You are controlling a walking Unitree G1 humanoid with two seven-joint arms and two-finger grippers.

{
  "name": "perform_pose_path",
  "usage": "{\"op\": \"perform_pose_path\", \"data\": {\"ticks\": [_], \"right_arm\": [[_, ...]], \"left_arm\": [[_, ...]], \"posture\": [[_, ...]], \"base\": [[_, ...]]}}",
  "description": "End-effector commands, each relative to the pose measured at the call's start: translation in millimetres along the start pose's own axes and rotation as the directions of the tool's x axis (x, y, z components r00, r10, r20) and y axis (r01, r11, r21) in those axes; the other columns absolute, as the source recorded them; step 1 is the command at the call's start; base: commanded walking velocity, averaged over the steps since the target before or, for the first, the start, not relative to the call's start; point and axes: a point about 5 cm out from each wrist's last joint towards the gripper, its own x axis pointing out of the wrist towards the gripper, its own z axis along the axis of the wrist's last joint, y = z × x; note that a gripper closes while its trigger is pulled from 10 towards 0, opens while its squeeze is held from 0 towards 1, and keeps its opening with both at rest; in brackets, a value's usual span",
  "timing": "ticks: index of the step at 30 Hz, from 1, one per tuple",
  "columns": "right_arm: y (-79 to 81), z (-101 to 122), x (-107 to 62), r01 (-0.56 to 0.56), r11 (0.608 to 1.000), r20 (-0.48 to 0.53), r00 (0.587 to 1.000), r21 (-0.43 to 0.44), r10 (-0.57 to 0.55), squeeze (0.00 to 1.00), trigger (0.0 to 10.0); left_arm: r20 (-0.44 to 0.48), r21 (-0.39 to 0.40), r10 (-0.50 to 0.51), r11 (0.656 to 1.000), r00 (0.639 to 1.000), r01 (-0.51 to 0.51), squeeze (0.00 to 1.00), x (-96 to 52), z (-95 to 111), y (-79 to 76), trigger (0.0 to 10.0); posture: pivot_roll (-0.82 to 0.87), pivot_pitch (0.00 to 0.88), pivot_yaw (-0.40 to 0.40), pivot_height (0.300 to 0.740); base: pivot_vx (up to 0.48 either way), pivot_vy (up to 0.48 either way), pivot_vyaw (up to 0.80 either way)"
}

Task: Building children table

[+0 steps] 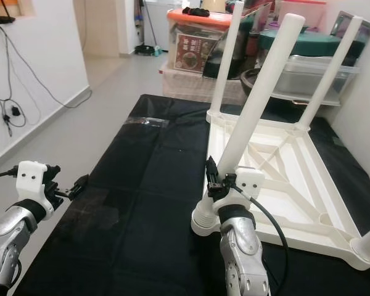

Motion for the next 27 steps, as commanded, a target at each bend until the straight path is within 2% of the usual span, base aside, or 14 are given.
{"op": "perform_pose_path", "data": {"ticks": [1, 4, 5, 7, 14, 15, 18, 19, 20, 23, 24, 25, 26, 27], "right_arm": [[-9.9, 11.2, 11.9, 0.051, 0.998, 0.007, 0.999, 0.036, -0.051, 0.00, 0.0], [4.3, 50.0, 32.2, -0.037, 0.985, 0.105, 0.994, 0.169, 0.019, 0.00, 0.0], [4.3, 50.0, 32.2, -0.037, 0.985, 0.105, 0.994, 0.169, 0.019, 0.00, 0.0], [7.7, 62.5, 36.1, -0.067, 0.971, 0.129, 0.991, 0.230, 0.038, 0.00, 0.0], [21.4, 96.5, 40.0, -0.213, 0.947, 0.233, 0.960, 0.242, 0.157, 0.00, 0.0], [25.3, 98.6, 42.2, -0.246, 0.941, 0.239, 0.952, 0.231, 0.190, 0.00, 0.0], [28.3, 96.4, 44.0, -0.259, 0.941, 0.232, 0.950, 0.217, 0.208, 0.00, 0.0], [36.7, 92.8, 47.5, -0.296, 0.934, 0.213, 0.944, 0.198, 0.254, 0.00, 0.0], [36.7, 92.8, 47.5, -0.296, 0.934, 0.213, 0.944, 0.198, 0.254, 0.00, 0.0], [54.5, 91.3, 52.1, -0.382, 0.909, 0.190, 0.917, 0.169, 0.350, 0.00, 0.0], [54.5, 91.3, 52.1, -0.382, 0.909, 0.190, 0.917, 0.169, 0.350, 0.00, 0.0], [64.6, 92.5, 53.6, -0.431, 0.889, 0.182, 0.897, 0.156, 0.403, 0.00, 0.0], [69.2, 93.2, 54.2, -0.453, 0.879, 0.179, 0.887, 0.151, 0.426, 0.00, 0.0], [69.2, 93.2, 54.2, -0.453, 0.879, 0.179, 0.887, 0.151, 0.426, 0.00, 0.0]], "left_arm": [[0.051, -0.029, -0.054, 0.998, 0.997, 0.056, 1.00, 10.2, 8.9, -9.9, 10.0], [0.111, -0.036, -0.099, 0.994, 0.989, 0.103, 1.00, 18.6, 21.8, -15.9, 10.0], [0.111, -0.036, -0.099, 0.994, 0.989, 0.103, 1.00, 18.6, 21.8, -15.9, 10.0], [0.130, -0.038, -0.101, 0.994, 0.986, 0.106, 1.00, 20.1, 24.7, -16.5, 10.0], [0.193, -0.079, -0.120, 0.987, 0.974, 0.137, 1.00, 22.3, 32.2, -24.7, 10.0], [0.223, -0.097, -0.186, 0.973, 0.957, 0.212, 1.00, 23.0, 36.6, -35.4, 10.0], [0.236, -0.105, -0.243, 0.956, 0.941, 0.273, 1.00, 23.3, 39.1, -43.5, 10.0], [0.235, -0.106, -0.371, 0.909, 0.898, 0.403, 1.00, 23.5, 41.8, -59.5, 10.0], [0.235, -0.106, -0.371, 0.909, 0.898, 0.403, 1.00, 23.5, 41.8, -59.5, 10.0], [0.210, -0.072, -0.543, 0.821, 0.813, 0.566, 1.00, 22.3, 43.6, -79.8, 10.0], [0.210, -0.072, -0.543, 0.821, 0.813, 0.566, 1.00, 22.3, 43.6, -79.8, 10.0], [0.202, -0.056, -0.605, 0.778, 0.770, 0.626, 1.00, 21.9, 44.6, -87.2, 10.0], [0.198, -0.053, -0.633, 0.756, 0.749, 0.653, 1.00, 21.7, 45.1, -90.4, 10.0], [0.198, -0.053, -0.633, 0.756, 0.749, 0.653, 1.00, 21.7, 45.1, -90.4, 10.0]], "posture": [[0.12, 0.000, -0.033, 0.740], [0.12, 0.000, -0.031, 0.740], [0.12, 0.000, -0.031, 0.740], [0.12, 0.000, -0.031, 0.740], [0.12, 0.000, -0.038, 0.740], [0.12, 0.000, -0.037, 0.740], [0.12, 0.000, -0.035, 0.740], [0.12, 0.000, -0.032, 0.740], [0.12, 0.000, -0.032, 0.740], [0.12, 0.000, -0.030, 0.740], [0.12, 0.000, -0.030, 0.740], [0.11, 0.000, -0.029, 0.740], [0.11, 0.000, -0.029, 0.740], [0.11, 0.000, -0.029, 0.740]], "base": [[0.000, 0.000, 0.00], [0.000, 0.000, 0.00], [0.000, 0.000, 0.00], [0.000, 0.000, 0.00], [0.000, 0.000, 0.00], [0.000, 0.000, 0.00], [0.000, 0.000, 0.00], [0.000, 0.000, 0.00], [0.000, 0.000, 0.00], [0.000, 0.000, 0.00], [0.000, 0.000, 0.00], [0.000, 0.000, 0.00], [0.000, 0.000, 0.00], [0.000, 0.000, 0.00]]}}
